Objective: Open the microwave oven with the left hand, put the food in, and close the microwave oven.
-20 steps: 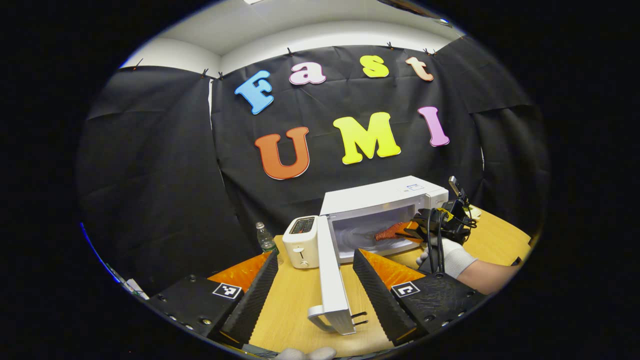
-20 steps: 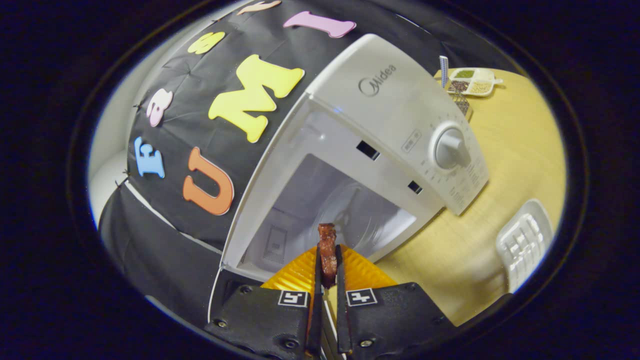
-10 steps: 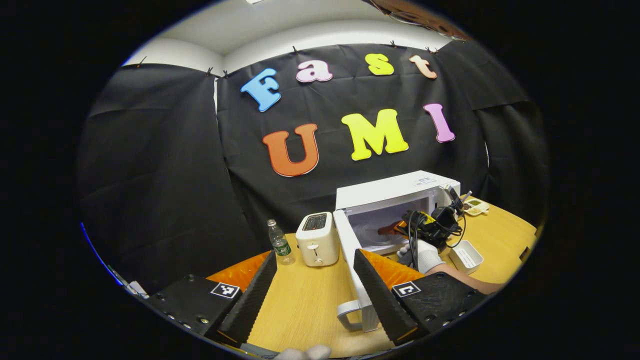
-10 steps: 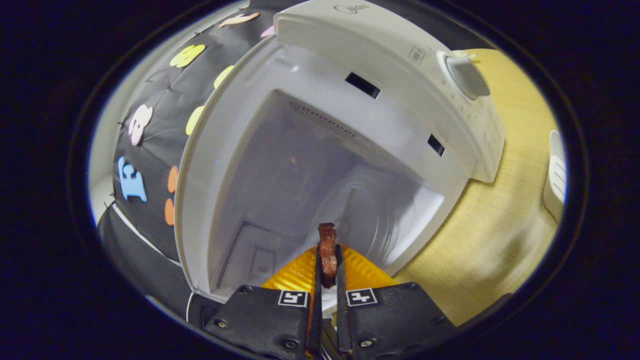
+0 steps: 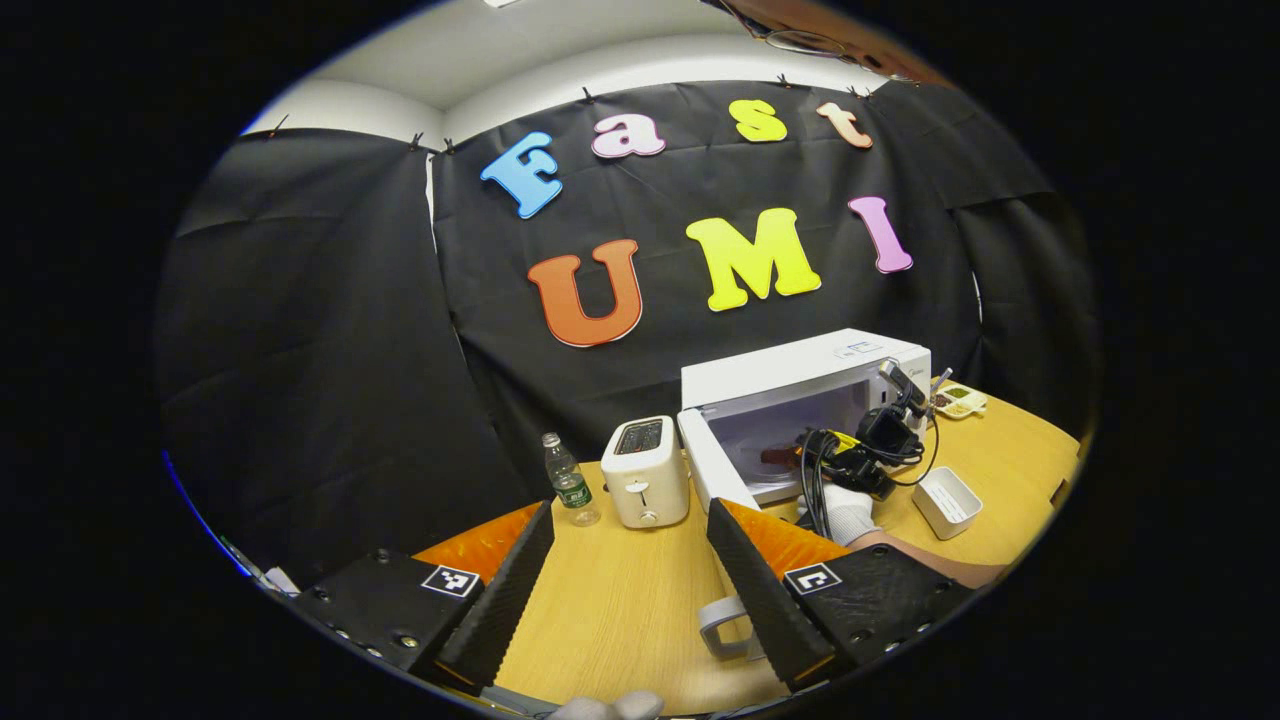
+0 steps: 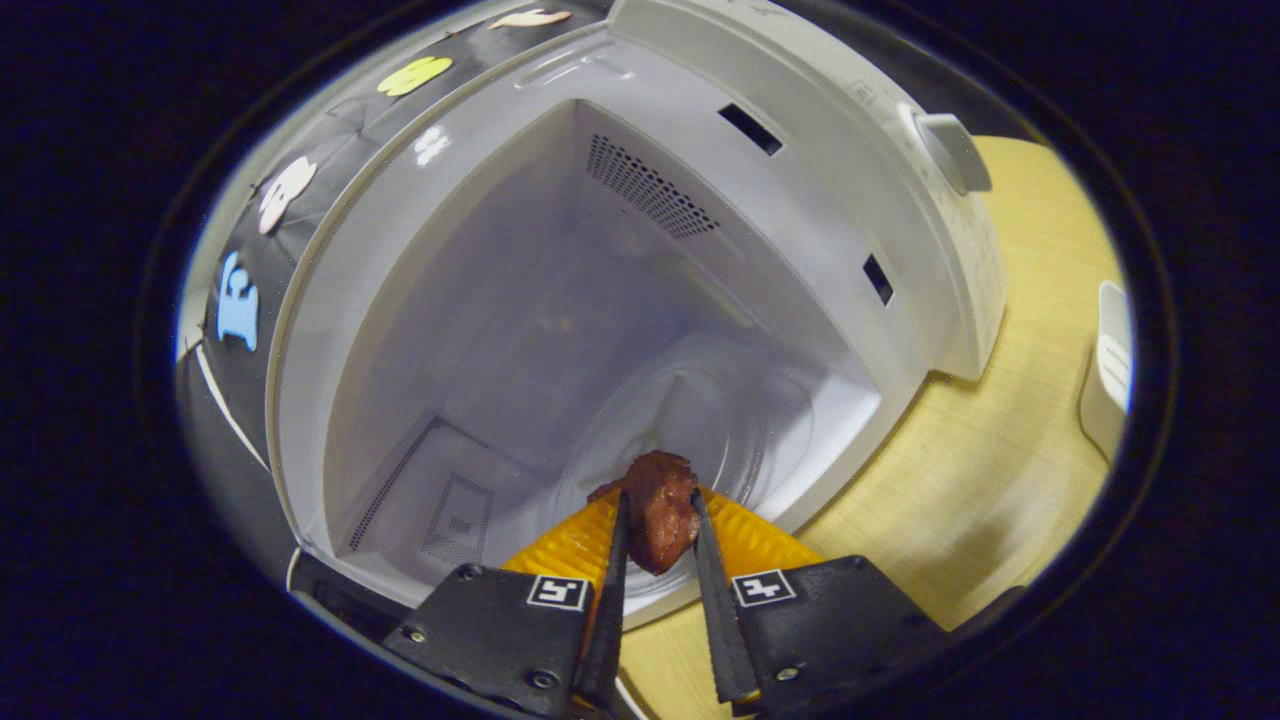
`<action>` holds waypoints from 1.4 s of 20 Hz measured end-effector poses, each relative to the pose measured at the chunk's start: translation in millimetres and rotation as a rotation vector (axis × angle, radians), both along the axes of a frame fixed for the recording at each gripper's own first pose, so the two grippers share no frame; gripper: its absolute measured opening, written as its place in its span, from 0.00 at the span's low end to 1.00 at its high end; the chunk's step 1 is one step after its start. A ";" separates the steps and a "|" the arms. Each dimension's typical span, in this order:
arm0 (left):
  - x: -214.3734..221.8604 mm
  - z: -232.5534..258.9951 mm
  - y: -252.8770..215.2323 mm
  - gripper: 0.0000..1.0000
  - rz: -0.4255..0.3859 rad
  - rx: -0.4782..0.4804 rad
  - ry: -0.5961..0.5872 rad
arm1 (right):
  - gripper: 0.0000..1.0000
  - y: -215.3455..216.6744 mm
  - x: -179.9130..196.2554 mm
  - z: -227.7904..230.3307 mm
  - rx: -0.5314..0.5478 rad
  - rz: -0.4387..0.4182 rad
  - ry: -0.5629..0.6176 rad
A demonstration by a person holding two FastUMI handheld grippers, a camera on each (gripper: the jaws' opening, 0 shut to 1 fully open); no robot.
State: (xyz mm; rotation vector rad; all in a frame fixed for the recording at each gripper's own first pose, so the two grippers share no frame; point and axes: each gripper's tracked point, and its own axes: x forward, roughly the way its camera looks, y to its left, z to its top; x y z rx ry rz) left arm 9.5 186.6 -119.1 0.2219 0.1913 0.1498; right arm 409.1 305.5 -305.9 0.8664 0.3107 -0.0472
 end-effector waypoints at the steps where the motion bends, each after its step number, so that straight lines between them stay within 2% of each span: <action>1: 0.6 -2.1 1.0 0.95 0.000 0.000 0.003 | 0.30 -1.2 -0.5 1.7 -0.055 0.007 -0.005; 2: 1.2 -3.5 0.1 0.95 0.001 0.000 0.008 | 0.42 0.6 -1.1 3.7 -0.106 0.015 -0.008; 3: 1.0 -4.3 -0.5 0.95 -0.003 -0.002 0.010 | 0.62 1.8 -1.3 5.7 -0.152 0.031 -0.016; 4: 2.0 -4.5 -1.1 0.95 -0.004 0.000 0.010 | 0.88 2.7 -2.6 7.5 -0.194 0.042 -0.022; 5: 2.7 -4.0 -1.5 0.95 -0.003 0.003 0.009 | 0.69 1.9 -3.6 8.1 -0.224 0.045 -0.024; 6: 3.5 -4.3 -1.7 0.95 -0.003 0.001 0.009 | 0.89 2.0 -3.5 8.8 -0.245 0.053 -0.033; 7: 3.9 -5.0 -2.5 0.95 -0.003 0.000 0.009 | 0.89 4.7 -3.2 10.7 -0.283 0.063 -0.047; 8: 3.9 -4.2 -3.5 0.95 -0.004 -0.002 0.008 | 0.82 5.7 -4.0 10.7 -0.338 0.081 -0.054; 9: 3.4 -4.7 -4.2 0.95 -0.005 -0.001 0.007 | 0.99 10.7 -7.4 7.7 -0.369 0.103 -0.044; 14: 1.2 -7.7 -7.5 0.95 -0.005 -0.008 0.009 | 1.00 19.5 -8.8 2.7 -0.424 0.150 -0.039; 15: 0.5 -7.1 -7.9 0.95 -0.004 -0.006 0.007 | 0.89 20.4 -9.4 4.7 -0.420 0.156 -0.042; 16: -0.2 -6.5 -7.1 0.95 -0.003 -0.004 0.002 | 1.00 17.7 -10.4 6.6 -0.426 0.149 -0.045; 17: 0.3 -5.2 -6.7 0.95 0.002 -0.004 0.001 | 1.00 11.3 -9.1 9.3 -0.441 0.131 -0.049; 18: -0.9 -5.8 -5.8 0.95 0.005 -0.005 0.000 | 0.90 11.3 -10.0 13.0 -0.452 0.133 -0.061; 19: -1.3 -5.7 -6.2 0.95 0.005 -0.007 -0.001 | 1.00 13.8 -10.3 16.0 -0.433 0.146 -0.070; 23: -3.5 -1.4 -5.4 0.95 0.018 -0.018 -0.016 | 1.00 9.6 -25.0 30.3 -0.425 0.158 -0.087; 24: -3.1 1.0 -7.5 0.95 0.016 -0.027 -0.022 | 0.90 8.8 -32.2 38.7 -0.426 0.166 -0.099; 25: -2.7 4.3 -8.3 0.95 0.017 -0.029 -0.029 | 1.00 6.5 -40.8 49.3 -0.428 0.178 -0.106; 26: -3.0 6.3 -6.2 0.95 0.019 -0.031 -0.034 | 1.00 3.0 -51.8 61.2 -0.441 0.189 -0.117; 27: -3.0 10.6 -7.1 0.95 0.017 -0.034 -0.043 | 0.90 -2.3 -63.7 75.3 -0.453 0.200 -0.128; 28: -3.6 16.1 -8.5 0.95 0.013 -0.041 -0.053 | 1.00 -8.6 -76.6 90.8 -0.472 0.212 -0.144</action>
